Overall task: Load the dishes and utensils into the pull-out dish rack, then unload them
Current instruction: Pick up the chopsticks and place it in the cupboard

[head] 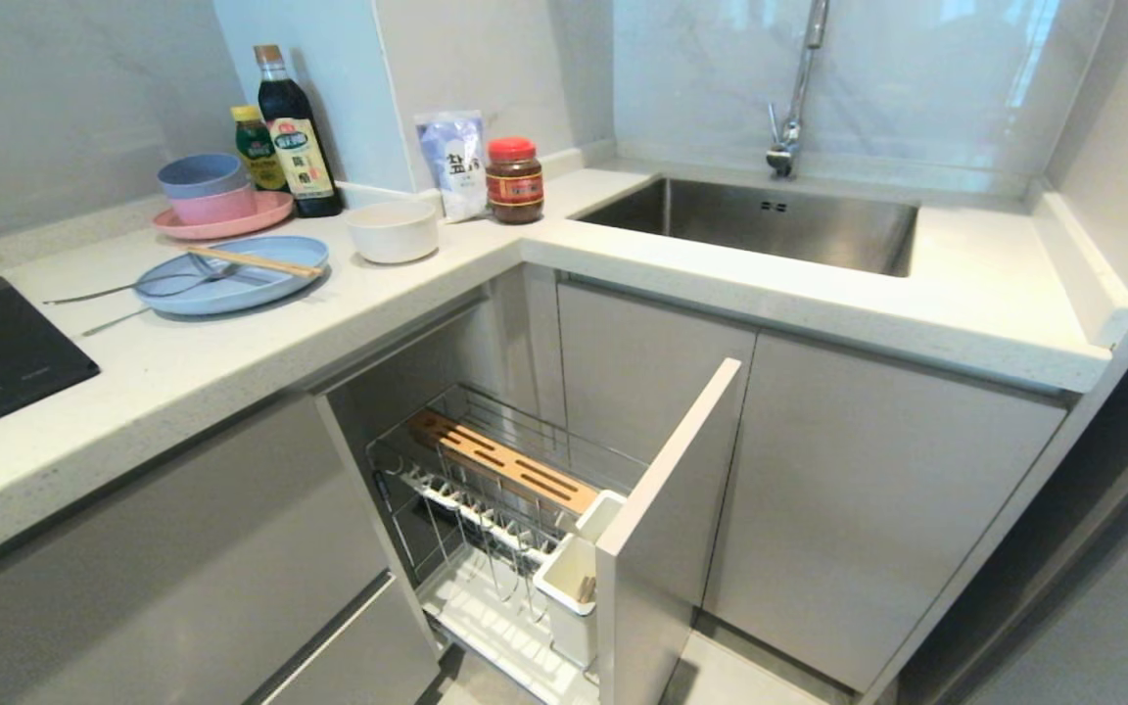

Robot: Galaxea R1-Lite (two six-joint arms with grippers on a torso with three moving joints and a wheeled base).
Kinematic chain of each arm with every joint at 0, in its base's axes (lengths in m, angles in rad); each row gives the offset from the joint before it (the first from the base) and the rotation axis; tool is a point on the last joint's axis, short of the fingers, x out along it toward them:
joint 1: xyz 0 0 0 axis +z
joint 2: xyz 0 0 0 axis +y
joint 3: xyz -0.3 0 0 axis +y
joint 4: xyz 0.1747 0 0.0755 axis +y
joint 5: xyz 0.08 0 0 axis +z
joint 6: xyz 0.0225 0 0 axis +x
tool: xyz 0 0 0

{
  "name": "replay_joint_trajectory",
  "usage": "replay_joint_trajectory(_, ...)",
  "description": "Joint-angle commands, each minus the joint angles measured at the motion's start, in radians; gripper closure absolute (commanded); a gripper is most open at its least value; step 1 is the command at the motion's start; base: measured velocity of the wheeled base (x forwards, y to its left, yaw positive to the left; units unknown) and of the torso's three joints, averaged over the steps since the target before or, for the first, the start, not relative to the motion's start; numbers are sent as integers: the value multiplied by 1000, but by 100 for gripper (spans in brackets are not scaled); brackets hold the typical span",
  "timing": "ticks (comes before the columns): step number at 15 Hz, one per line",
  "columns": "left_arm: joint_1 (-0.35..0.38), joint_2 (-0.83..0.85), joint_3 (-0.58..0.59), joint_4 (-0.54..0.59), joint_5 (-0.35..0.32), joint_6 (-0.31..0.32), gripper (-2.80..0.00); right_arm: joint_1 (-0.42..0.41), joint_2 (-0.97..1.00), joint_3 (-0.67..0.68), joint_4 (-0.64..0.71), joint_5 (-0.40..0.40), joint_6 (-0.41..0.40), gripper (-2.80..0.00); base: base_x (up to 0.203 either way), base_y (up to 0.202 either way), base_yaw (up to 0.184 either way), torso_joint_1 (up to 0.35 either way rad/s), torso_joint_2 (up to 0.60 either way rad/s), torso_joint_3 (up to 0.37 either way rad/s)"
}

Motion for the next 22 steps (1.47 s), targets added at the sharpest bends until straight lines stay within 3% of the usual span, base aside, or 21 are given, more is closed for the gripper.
replay_joint_trajectory(1, 0, 1, 25, -1, 2, -6, 0, 1, -4, 2, -1, 0, 0, 0, 0, 0, 0, 5, 2, -190)
replay_joint_trajectory(8, 0, 1, 25, -4, 14, -45, 0, 0, -4, 2, -1, 0, 1, 0, 0, 0, 0, 3, 2, -197)
replay_joint_trajectory(22, 0, 1, 26, -1, 8, -32, 0, 1, -3, 2, -1, 0, 0, 0, 0, 0, 0, 4, 3, -197)
